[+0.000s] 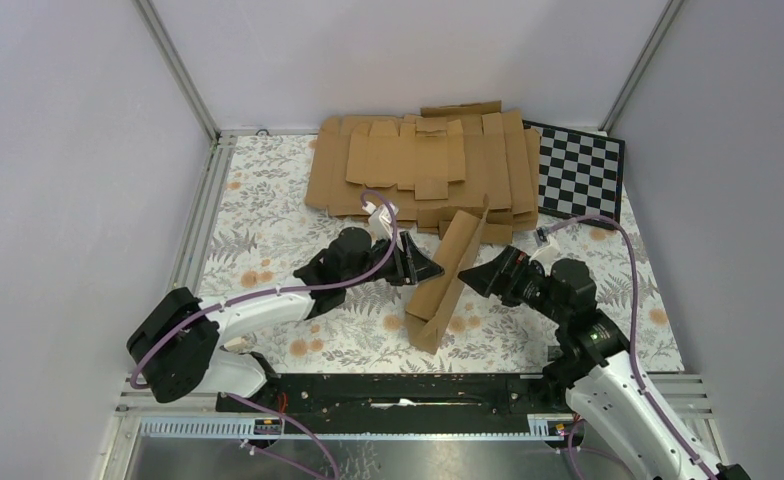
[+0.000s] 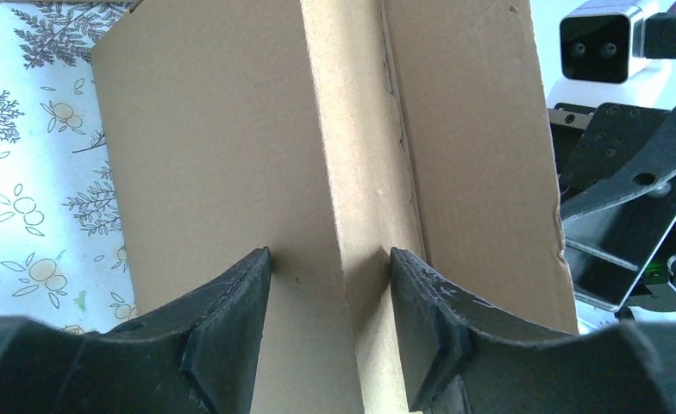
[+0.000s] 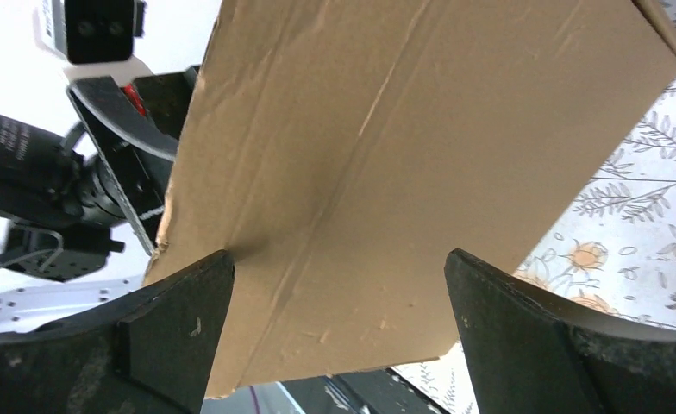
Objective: Fold the paper box
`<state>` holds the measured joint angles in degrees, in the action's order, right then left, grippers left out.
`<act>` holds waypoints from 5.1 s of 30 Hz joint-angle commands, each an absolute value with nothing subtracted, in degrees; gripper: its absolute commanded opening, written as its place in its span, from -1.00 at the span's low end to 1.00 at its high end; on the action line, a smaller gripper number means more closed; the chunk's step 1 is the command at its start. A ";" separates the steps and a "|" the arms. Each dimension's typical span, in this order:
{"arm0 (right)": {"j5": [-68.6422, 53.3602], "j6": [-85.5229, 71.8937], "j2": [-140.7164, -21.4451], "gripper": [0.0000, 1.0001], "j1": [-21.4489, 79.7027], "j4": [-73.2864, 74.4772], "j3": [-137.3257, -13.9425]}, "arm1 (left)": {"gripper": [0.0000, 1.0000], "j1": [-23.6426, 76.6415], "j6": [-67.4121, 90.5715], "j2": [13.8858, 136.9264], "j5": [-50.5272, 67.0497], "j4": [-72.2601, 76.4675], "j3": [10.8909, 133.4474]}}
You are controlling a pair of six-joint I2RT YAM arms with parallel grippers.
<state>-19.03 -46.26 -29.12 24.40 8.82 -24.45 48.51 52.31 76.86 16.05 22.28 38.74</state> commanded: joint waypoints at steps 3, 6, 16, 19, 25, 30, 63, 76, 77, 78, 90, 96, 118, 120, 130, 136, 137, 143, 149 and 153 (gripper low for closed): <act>-20.43 -55.66 -29.80 0.99 24.81 -1.42 -22.13 | 0.05 50.10 52.15 76.00 14.86 21.24 38.78; -19.80 -56.46 -30.04 0.99 24.77 -2.04 -22.06 | 0.05 51.58 52.53 76.99 12.92 21.18 38.60; -17.77 -57.73 -28.99 0.98 24.79 -1.38 -17.48 | 0.04 53.51 53.23 75.77 10.57 19.70 38.98; -20.60 -56.27 -30.22 0.91 24.79 -5.01 -16.85 | 0.04 53.41 53.53 73.34 9.04 17.66 39.29; -29.81 -52.38 -41.85 0.85 24.70 -12.73 -20.75 | 0.02 53.52 57.61 68.69 10.11 20.67 35.90; -37.25 -51.29 -52.10 0.77 24.52 -19.57 -24.97 | -0.06 53.47 60.54 63.45 9.07 23.92 31.47; -26.27 -13.65 -59.05 0.99 30.64 31.13 -52.90 | -0.27 54.00 59.19 66.01 6.51 26.37 29.05; -6.46 -11.00 -66.69 0.99 43.77 40.11 -61.87 | -0.22 53.79 48.11 59.91 -1.43 4.19 38.45; -5.25 -10.87 -67.31 0.99 44.48 40.51 -62.54 | -0.19 53.34 45.62 58.99 -3.00 -1.49 40.43; -3.94 -10.72 -67.88 0.99 45.06 40.78 -63.15 | -0.17 52.49 43.96 58.41 -3.34 -5.68 42.64; -0.91 -8.77 -69.28 0.72 45.86 42.56 -65.95 | -0.03 42.70 22.08 55.56 -14.61 -13.15 52.96; -2.00 -7.36 -67.83 0.67 45.86 42.54 -64.60 | 0.07 41.78 9.17 58.37 -13.69 1.52 48.92; -4.10 -6.28 -69.63 0.63 45.85 41.82 -64.99 | 0.15 23.99 -1.40 81.06 45.72 10.77 59.32; -4.11 -6.40 -69.45 0.62 45.82 41.29 -64.78 | 0.02 23.99 -1.34 81.35 45.33 10.01 59.63; -4.53 -5.78 -69.97 0.57 45.81 41.16 -64.56 | 0.65 23.70 -1.72 80.04 39.87 12.37 58.21; -5.38 -5.52 -70.90 0.57 45.79 40.57 -64.33 | 0.92 23.09 -7.74 85.80 47.28 4.74 67.72; -5.42 -5.53 -70.97 0.57 45.85 40.45 -64.29 | 0.90 23.03 -9.62 87.07 48.63 2.13 69.46; -5.44 -5.63 -70.49 0.60 45.79 39.74 -63.98 | 0.65 23.01 -17.04 91.40 53.92 -8.84 74.54; -3.22 -5.91 -70.30 0.60 45.79 39.86 -63.82 | 0.68 23.03 -17.30 90.97 50.07 -7.33 72.65; -2.62 -6.08 -70.03 0.60 45.79 39.82 -63.72 | 0.77 22.87 -16.79 90.75 50.18 -3.99 70.72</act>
<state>-3.88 -6.28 -70.46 45.39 41.28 -63.48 23.22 -15.22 91.48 49.52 -7.55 72.40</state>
